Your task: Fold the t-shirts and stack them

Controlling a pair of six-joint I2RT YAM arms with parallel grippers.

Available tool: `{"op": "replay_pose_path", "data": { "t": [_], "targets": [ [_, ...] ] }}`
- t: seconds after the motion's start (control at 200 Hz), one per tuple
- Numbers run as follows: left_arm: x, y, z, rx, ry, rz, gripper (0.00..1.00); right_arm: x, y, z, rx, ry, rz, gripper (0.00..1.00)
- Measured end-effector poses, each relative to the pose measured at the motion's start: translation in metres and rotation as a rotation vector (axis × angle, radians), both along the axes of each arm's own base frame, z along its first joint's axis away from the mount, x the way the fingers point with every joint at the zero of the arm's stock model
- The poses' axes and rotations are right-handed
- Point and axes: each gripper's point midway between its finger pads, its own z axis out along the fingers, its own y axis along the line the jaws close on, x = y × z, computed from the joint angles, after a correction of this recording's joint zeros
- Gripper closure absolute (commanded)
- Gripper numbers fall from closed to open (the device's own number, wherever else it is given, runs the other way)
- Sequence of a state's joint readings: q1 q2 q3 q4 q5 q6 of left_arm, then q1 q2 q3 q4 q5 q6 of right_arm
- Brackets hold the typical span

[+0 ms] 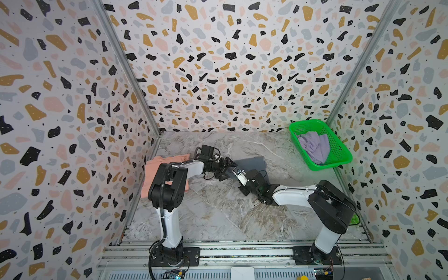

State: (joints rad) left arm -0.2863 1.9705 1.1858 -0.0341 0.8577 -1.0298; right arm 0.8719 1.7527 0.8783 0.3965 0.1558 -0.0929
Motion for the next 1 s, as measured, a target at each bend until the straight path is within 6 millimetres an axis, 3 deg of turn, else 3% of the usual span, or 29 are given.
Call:
{"op": "replay_pose_path", "data": {
  "t": [0.15, 0.355, 0.491, 0.671, 0.841, 0.926, 1.001],
  "targets": [
    [-0.002, 0.0, -0.007, -0.01, 0.032, 0.015, 0.15, -0.004, 0.001, 0.005, 0.003, -0.011, 0.012, 0.93],
    [-0.021, 0.003, -0.028, -0.001, 0.115, 0.029, 0.18, -0.003, 0.002, 0.013, 0.008, -0.036, 0.013, 0.93],
    [-0.023, -0.007, -0.025, -0.023, 0.12, 0.021, 0.24, -0.005, 0.003, 0.018, 0.017, -0.044, 0.022, 0.93],
    [-0.021, -0.016, -0.024, -0.036, 0.124, 0.016, 0.38, -0.014, 0.004, 0.018, 0.023, -0.044, 0.046, 0.93],
    [-0.022, -0.018, -0.024, -0.041, 0.138, 0.023, 0.68, -0.023, 0.005, 0.011, 0.009, -0.035, 0.067, 0.9],
    [-0.022, -0.019, -0.024, -0.041, 0.145, 0.025, 0.85, -0.024, 0.006, 0.012, 0.013, -0.038, 0.07, 0.78],
    [-0.023, -0.019, -0.025, -0.036, 0.143, 0.022, 0.96, -0.024, 0.006, 0.016, 0.017, -0.044, 0.073, 0.46]
  ]
}}
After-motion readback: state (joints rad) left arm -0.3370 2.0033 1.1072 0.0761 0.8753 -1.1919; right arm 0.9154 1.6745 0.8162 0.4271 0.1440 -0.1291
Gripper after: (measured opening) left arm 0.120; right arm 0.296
